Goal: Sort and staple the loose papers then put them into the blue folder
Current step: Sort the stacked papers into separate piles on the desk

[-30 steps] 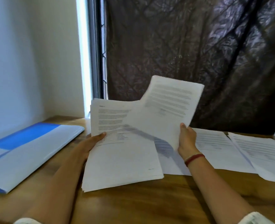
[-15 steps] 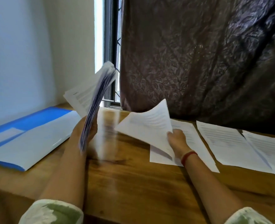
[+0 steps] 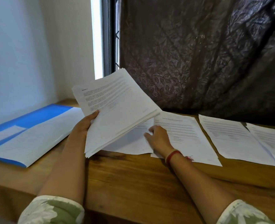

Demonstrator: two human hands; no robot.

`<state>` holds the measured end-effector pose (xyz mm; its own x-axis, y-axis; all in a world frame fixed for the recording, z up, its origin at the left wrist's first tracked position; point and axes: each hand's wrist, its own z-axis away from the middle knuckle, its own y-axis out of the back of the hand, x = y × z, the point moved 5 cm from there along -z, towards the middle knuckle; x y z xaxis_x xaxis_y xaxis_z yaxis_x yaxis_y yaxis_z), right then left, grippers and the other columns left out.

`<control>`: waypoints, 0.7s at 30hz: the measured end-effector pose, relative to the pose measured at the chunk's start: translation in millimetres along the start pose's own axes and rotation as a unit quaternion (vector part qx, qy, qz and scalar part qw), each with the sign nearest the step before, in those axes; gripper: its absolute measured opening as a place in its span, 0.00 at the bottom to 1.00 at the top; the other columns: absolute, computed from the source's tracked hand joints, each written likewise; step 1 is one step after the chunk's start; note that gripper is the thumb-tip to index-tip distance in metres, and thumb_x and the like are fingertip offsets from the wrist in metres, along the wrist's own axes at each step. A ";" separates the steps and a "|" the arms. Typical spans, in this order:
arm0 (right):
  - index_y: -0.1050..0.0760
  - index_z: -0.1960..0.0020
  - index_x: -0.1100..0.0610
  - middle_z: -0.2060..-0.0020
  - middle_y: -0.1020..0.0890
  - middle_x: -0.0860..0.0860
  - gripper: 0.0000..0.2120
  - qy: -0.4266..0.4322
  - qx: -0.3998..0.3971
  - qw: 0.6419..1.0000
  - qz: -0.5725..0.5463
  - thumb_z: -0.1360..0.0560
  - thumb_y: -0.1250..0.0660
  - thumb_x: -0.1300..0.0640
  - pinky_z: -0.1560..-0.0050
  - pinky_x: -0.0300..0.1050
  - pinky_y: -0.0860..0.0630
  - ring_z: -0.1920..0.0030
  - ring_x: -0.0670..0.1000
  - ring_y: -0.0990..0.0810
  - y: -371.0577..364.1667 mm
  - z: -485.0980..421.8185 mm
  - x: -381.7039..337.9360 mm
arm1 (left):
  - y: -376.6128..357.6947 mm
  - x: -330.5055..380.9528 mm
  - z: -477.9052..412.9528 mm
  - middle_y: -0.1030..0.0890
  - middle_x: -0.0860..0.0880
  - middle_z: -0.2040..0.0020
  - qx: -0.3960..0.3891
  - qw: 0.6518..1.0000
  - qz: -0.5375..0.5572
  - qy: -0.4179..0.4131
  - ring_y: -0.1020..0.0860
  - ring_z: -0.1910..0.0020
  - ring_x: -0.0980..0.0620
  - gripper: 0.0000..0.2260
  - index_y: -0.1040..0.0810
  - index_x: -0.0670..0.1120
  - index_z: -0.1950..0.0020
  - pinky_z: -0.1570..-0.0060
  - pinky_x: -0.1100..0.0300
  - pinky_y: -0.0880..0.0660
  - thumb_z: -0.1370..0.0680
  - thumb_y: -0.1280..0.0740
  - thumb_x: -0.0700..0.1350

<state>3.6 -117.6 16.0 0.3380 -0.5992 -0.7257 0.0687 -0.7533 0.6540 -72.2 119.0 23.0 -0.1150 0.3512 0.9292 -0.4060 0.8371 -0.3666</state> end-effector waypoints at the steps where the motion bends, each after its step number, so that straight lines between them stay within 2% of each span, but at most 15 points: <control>1: 0.28 0.34 0.62 0.38 0.23 0.56 0.18 0.014 -0.002 1.000 0.026 0.20 0.36 0.53 0.42 0.41 0.29 0.38 0.54 0.25 -1.2 1.6 -3.3 | 2.9 -1.7 -0.3 0.21 0.46 0.52 -0.012 1.000 -0.003 -0.009 0.18 0.63 0.53 0.20 0.30 0.45 0.29 0.69 0.62 0.20 0.19 0.37 0.51; 3: 0.27 0.35 0.61 0.40 0.22 0.55 0.19 0.042 -0.004 0.994 0.097 0.20 0.38 0.49 0.47 0.39 0.30 0.41 0.53 0.23 -2.8 5.8 -10.8 | 5.8 -0.3 0.5 0.20 0.44 0.51 -0.014 1.000 -0.004 -0.003 0.17 0.67 0.54 0.19 0.29 0.44 0.34 0.72 0.63 0.21 0.20 0.37 0.53; 5: 0.30 0.32 0.58 0.38 0.22 0.54 0.21 0.058 -0.003 0.986 0.158 0.20 0.40 0.46 0.46 0.41 0.29 0.40 0.53 0.23 -1.7 8.7 -15.6 | 5.6 0.6 0.9 0.18 0.45 0.54 -0.011 1.000 0.011 -0.003 0.17 0.69 0.54 0.20 0.28 0.45 0.33 0.73 0.63 0.22 0.21 0.35 0.53; 7: 0.31 0.31 0.56 0.36 0.24 0.53 0.23 0.060 0.012 0.979 0.195 0.20 0.41 0.43 0.43 0.43 0.27 0.38 0.53 0.25 3.2 9.3 -14.9 | 6.9 0.9 -1.4 0.16 0.47 0.59 -0.013 0.999 0.030 0.009 0.17 0.68 0.54 0.22 0.29 0.45 0.32 0.73 0.62 0.22 0.22 0.34 0.54; 9: 0.28 0.33 0.55 0.35 0.26 0.52 0.23 0.063 0.045 0.980 0.185 0.20 0.41 0.42 0.42 0.44 0.28 0.37 0.53 0.26 11.3 5.4 -9.9 | 9.2 -1.8 -6.0 0.15 0.47 0.57 -0.010 0.999 0.043 0.020 0.16 0.64 0.52 0.26 0.30 0.47 0.28 0.69 0.60 0.20 0.24 0.31 0.54; 11: 0.25 0.39 0.56 0.39 0.25 0.54 0.17 0.053 0.076 0.991 0.097 0.19 0.41 0.45 0.44 0.41 0.29 0.39 0.53 0.25 22.0 -1.4 -4.3 | 6.0 -2.9 -5.2 0.15 0.48 0.63 -0.010 0.999 0.035 0.021 0.16 0.67 0.53 0.25 0.31 0.46 0.28 0.70 0.60 0.20 0.22 0.33 0.53; 12: 0.24 0.44 0.57 0.42 0.23 0.54 0.15 0.028 0.086 0.996 0.013 0.19 0.42 0.47 0.47 0.40 0.28 0.42 0.54 0.24 28.2 -4.3 -1.6 | 6.8 -4.1 -5.3 0.15 0.48 0.63 -0.005 1.000 0.028 0.007 0.16 0.66 0.52 0.23 0.30 0.44 0.29 0.68 0.59 0.20 0.22 0.33 0.51; 14: 0.26 0.52 0.54 0.49 0.21 0.54 0.15 -0.055 0.058 0.974 -0.211 0.18 0.45 0.46 0.50 0.43 0.25 0.49 0.53 0.22 36.3 -6.6 0.1 | -0.1 -5.8 -0.9 0.15 0.45 0.53 -0.017 0.999 0.029 -0.007 0.17 0.55 0.47 0.21 0.27 0.47 0.31 0.58 0.53 0.20 0.24 0.31 0.48; 16: 0.25 0.53 0.53 0.53 0.20 0.49 0.18 -0.111 -0.019 0.930 -0.350 0.19 0.45 0.41 0.51 0.45 0.24 0.52 0.50 0.22 35.9 -1.5 -3.2 | -8.4 -6.4 -0.9 0.19 0.41 0.42 -0.051 0.999 0.012 0.001 0.20 0.45 0.42 0.19 0.27 0.47 0.31 0.51 0.48 0.20 0.22 0.33 0.43; 18: 0.21 0.50 0.53 0.53 0.17 0.50 0.17 -0.098 -0.065 0.913 -0.390 0.23 0.37 0.40 0.48 0.48 0.23 0.51 0.52 0.19 32.1 1.2 -2.8 | -15.1 -4.6 -4.3 0.22 0.39 0.36 -0.078 0.996 -0.030 0.007 0.22 0.39 0.39 0.21 0.29 0.44 0.29 0.43 0.45 0.22 0.22 0.33 0.39; 19: 0.21 0.49 0.55 0.53 0.16 0.51 0.14 -0.094 -0.066 0.908 -0.402 0.25 0.32 0.44 0.47 0.50 0.22 0.51 0.53 0.18 29.7 2.3 -0.8 | -16.6 -4.0 -5.0 0.22 0.39 0.35 -0.086 0.995 -0.047 0.005 0.23 0.38 0.38 0.23 0.29 0.43 0.29 0.40 0.43 0.25 0.23 0.31 0.39; 21: 0.21 0.50 0.57 0.53 0.15 0.54 0.11 -0.087 -0.011 0.925 -0.369 0.29 0.25 0.53 0.49 0.52 0.19 0.53 0.55 0.16 26.8 0.6 6.1 | -19.1 -5.6 -8.2 0.22 0.38 0.36 -0.090 0.994 -0.066 0.008 0.22 0.39 0.38 0.23 0.28 0.43 0.30 0.38 0.40 0.26 0.25 0.30 0.39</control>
<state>6.9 -141.5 29.0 0.0344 0.0405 -0.9986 0.2410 -0.9700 -0.0310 -56.4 104.5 24.4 -0.0564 0.2391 0.9694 -0.2471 0.9374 -0.2456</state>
